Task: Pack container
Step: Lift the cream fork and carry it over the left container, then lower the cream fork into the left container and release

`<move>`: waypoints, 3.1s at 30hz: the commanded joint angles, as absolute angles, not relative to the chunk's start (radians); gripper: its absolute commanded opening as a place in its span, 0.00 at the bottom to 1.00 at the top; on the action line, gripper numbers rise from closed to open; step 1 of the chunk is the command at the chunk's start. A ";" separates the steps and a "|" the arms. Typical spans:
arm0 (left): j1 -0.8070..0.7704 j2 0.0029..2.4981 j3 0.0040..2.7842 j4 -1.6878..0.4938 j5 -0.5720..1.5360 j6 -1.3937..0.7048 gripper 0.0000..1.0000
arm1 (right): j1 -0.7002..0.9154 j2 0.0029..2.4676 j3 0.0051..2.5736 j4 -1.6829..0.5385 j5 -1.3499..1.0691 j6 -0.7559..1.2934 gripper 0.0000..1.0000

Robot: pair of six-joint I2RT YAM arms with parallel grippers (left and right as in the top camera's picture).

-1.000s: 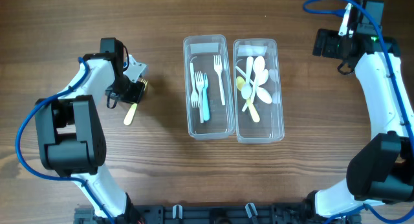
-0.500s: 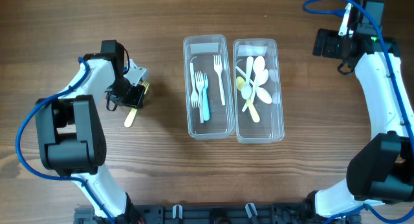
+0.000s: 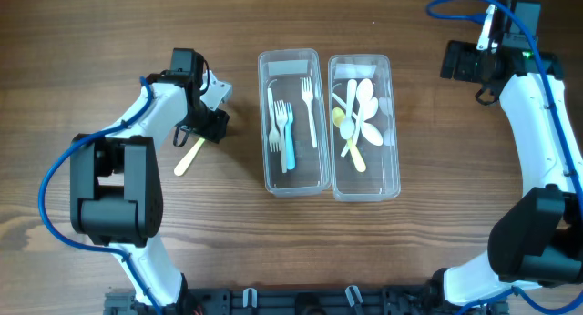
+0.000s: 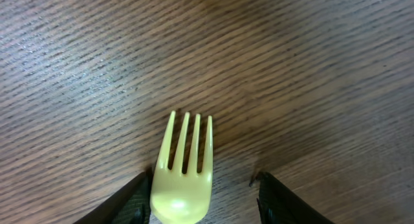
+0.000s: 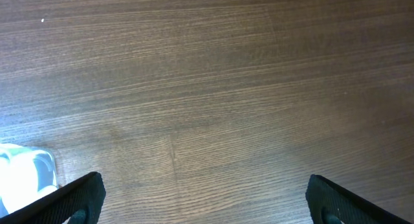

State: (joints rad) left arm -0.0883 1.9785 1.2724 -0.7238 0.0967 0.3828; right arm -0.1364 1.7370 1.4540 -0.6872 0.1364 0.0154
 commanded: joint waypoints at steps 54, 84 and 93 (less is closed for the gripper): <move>-0.291 1.914 1.865 -1.042 0.273 -0.347 0.04 | -0.132 1.715 1.472 -0.685 0.150 0.026 1.00; -0.415 2.012 1.864 -1.066 0.180 -0.371 0.46 | -0.132 1.715 1.472 -0.685 0.150 0.026 1.00; -0.313 1.998 1.866 -1.045 -0.008 -0.269 0.63 | -0.132 1.715 1.472 -0.685 0.150 0.026 1.00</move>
State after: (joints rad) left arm -0.3897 2.0010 1.8526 -1.0508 0.1337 -0.3325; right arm -0.1364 1.7370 1.4536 -0.6872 0.1364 0.0151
